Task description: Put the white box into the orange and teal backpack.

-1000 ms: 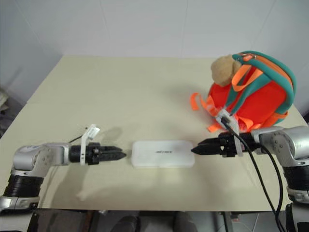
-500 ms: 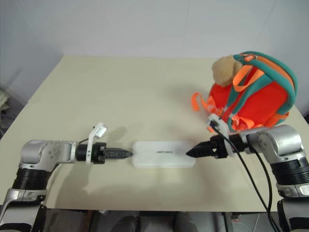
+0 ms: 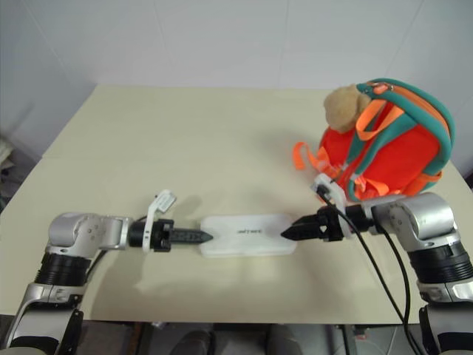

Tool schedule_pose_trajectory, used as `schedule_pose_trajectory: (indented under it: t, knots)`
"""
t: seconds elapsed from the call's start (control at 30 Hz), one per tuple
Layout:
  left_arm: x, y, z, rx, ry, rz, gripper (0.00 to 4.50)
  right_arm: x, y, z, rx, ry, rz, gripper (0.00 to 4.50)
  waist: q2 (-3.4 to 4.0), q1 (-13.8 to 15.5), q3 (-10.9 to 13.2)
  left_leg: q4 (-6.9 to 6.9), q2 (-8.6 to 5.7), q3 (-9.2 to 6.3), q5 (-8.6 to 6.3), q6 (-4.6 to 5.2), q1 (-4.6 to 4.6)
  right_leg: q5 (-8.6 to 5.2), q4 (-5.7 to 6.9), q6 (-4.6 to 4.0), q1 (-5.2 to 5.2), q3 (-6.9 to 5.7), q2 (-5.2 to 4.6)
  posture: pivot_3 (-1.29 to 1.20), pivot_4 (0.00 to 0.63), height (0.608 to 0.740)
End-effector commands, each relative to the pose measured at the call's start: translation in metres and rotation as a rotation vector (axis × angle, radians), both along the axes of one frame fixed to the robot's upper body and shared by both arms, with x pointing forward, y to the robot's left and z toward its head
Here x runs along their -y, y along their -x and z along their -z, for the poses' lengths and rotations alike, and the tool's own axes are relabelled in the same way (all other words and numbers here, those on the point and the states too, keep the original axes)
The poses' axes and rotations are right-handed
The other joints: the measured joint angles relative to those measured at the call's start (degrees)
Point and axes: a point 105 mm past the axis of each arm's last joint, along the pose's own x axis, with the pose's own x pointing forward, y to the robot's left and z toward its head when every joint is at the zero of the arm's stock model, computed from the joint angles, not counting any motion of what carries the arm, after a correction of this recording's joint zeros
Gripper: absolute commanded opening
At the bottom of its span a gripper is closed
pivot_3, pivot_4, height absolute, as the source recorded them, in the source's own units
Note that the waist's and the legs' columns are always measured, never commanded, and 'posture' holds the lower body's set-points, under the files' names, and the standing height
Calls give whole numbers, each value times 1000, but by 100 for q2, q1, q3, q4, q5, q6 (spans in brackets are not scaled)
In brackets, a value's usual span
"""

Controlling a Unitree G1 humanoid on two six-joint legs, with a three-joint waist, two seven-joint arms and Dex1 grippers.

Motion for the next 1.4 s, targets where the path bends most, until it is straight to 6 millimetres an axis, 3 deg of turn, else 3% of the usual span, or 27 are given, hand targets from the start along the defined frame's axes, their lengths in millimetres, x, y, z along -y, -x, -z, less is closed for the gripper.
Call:
schedule_pose_trajectory:
  t: [0.03,0.4,0.9,1.0,1.23,1.33,1.4]
  knots:
    - [2,12,24,-142,-24,-10,4471,7,0,-3,32,12,19,4500,0,5,0,0,0,1,0,0,0,0,-1,0,-1,0,0,0,150,740]
    - [21,-9,22,-136,36,-91,4471,-4,7,1,17,-8,-11,4500,-1,36,-1,12,-27,0,4,2,1,10,2,19,11,-8,-31,0,150,740]
    - [31,1,26,-171,24,-12,4471,-10,7,3,29,-24,-11,4500,-1,19,-1,5,-56,-3,14,12,0,21,-12,38,16,-7,-63,0,150,740]
    - [28,0,26,-170,11,-6,3907,-11,6,3,33,-27,-11,4500,-2,2,-1,3,-56,-3,14,12,0,21,-16,38,15,-7,-63,0,150,740]
    - [27,3,24,-173,-6,35,1863,-13,5,4,43,-34,-10,4500,-3,-6,-1,-5,-53,1,12,14,-9,20,-24,38,4,-10,-62,0,150,740]
    - [26,4,23,-175,-1,40,1325,-13,5,4,47,-38,-9,4500,-5,4,-2,0,-54,2,12,15,-10,20,-26,38,7,-11,-64,0,150,740]
    - [25,4,20,-172,7,42,1248,-13,6,5,48,-38,-9,4500,-6,0,-2,2,-54,2,12,15,-10,21,-25,38,8,-11,-64,0,150,740]
